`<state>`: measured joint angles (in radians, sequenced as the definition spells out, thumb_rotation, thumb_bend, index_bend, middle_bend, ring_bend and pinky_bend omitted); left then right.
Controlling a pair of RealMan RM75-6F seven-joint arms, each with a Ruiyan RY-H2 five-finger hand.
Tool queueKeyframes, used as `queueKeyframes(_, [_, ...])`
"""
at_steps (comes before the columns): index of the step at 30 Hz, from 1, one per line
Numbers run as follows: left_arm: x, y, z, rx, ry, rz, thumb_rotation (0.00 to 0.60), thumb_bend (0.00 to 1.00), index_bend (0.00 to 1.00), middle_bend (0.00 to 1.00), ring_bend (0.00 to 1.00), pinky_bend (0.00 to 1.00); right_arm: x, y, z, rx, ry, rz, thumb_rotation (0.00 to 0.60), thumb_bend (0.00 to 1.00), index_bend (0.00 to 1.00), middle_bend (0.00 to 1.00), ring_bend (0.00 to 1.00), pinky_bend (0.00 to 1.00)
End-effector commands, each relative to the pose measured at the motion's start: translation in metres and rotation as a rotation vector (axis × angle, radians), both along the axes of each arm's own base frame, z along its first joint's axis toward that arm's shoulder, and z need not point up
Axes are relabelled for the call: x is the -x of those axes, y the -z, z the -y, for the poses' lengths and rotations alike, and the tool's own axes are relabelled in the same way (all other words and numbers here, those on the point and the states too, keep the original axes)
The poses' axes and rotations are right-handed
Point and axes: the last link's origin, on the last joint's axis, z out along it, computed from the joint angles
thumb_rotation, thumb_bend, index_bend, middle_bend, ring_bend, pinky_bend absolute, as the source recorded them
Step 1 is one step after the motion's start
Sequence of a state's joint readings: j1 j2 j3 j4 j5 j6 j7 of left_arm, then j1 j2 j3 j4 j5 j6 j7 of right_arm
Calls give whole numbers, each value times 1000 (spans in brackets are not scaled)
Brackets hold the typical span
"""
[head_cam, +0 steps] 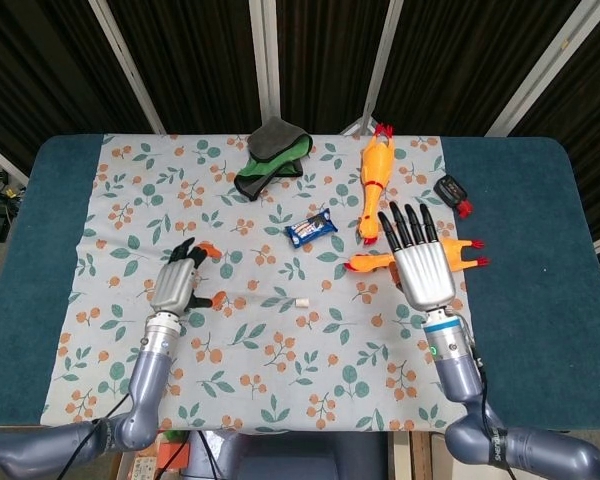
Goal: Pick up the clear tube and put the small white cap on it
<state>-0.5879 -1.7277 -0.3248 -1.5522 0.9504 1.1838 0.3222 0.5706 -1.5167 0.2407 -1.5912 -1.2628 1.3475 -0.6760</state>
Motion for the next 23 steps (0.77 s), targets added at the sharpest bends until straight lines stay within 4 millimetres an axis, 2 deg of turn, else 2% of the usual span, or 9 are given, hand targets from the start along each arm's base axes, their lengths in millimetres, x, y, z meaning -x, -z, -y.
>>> queueKeyframes(1, [14,-37,7,-35,64,-105,600,257,216,133,0,0,28,-24,-17,-79,182,166,600,411,0,20,0,36])
queueKeyframes(5, [37,-70,30,-67,95,-189,600,244,145,110,0,0,54,-47,-40,-126,281,269,600,277,0,0,0,4])
queueKeyframes(7, [47,-85,43,-88,77,-169,600,238,124,93,0,0,70,-57,-57,-149,328,293,600,252,0,0,0,0])
queueKeyframes(11, [73,-115,78,-148,42,-168,600,238,122,85,0,0,96,-75,-91,-131,354,314,600,251,0,0,0,0])
queueKeyframes(15, [96,-135,112,-178,13,-179,600,238,122,85,0,0,115,-89,-122,-92,358,306,600,251,0,0,0,0])
queueKeyframes(19, [111,-154,137,-187,15,-224,600,238,122,85,0,0,133,-99,-145,-58,350,280,600,250,0,0,0,0])
queueKeyframes(23, [120,-170,155,-232,21,-214,600,238,121,83,0,0,139,-110,-163,-15,308,264,600,250,0,0,0,0])
